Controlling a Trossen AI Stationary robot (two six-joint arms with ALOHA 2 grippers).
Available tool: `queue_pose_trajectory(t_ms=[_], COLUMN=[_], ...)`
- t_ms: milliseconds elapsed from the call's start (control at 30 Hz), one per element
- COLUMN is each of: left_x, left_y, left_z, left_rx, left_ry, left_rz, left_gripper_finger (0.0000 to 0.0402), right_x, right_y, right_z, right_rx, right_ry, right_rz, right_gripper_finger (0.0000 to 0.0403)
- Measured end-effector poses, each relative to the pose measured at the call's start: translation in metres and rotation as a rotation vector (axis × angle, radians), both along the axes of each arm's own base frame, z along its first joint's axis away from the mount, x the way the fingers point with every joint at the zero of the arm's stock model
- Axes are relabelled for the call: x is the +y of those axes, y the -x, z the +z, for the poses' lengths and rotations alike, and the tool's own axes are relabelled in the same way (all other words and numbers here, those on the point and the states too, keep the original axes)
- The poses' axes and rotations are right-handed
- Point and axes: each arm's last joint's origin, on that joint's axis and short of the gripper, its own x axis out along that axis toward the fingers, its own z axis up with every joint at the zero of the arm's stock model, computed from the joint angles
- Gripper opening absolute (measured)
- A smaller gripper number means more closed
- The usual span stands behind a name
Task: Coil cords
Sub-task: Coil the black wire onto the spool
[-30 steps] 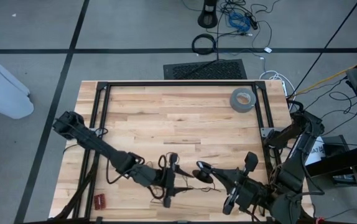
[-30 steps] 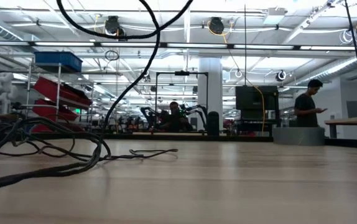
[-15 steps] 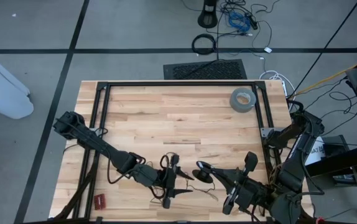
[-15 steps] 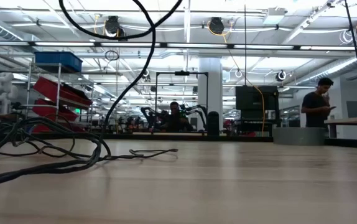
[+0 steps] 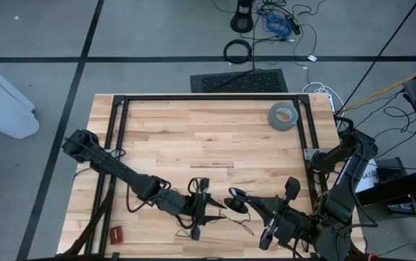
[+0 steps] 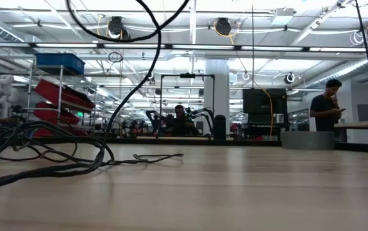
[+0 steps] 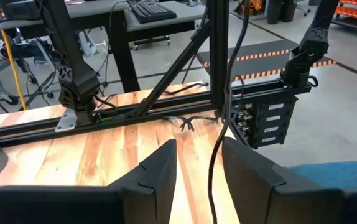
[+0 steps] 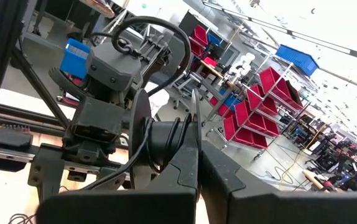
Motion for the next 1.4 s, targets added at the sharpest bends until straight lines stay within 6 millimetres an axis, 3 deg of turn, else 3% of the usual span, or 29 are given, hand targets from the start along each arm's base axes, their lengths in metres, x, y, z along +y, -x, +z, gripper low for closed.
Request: queue_pose_trajectory(t_ms=[200,500,1000,1400], left_x=[0.0,0.008,0.019,0.039], left_y=[0.0,-0.004,-0.004,-0.003], left_z=[0.0,-0.001,-0.016,-0.034], left_rx=[-0.005,0.01,0.17,0.366], left_ry=[-0.025,-0.032,-0.061,-0.101], left_rz=[-0.004,0.016,-0.004,0.066], left_gripper_finger=[0.0107,0.0007,0.0002,0.0001], right_x=[0.0,0.0,0.0,0.008], right_y=[0.0,0.0,0.0,0.009], right_z=[0.0,0.0,0.0,0.002], right_rx=[0.0,0.0,0.0,-0.007], right_ry=[0.0,0.0,0.0,-0.002], right_rz=[0.0,0.0,-0.001,0.035], right_gripper_finger=[0.0,0.0,0.0,0.0])
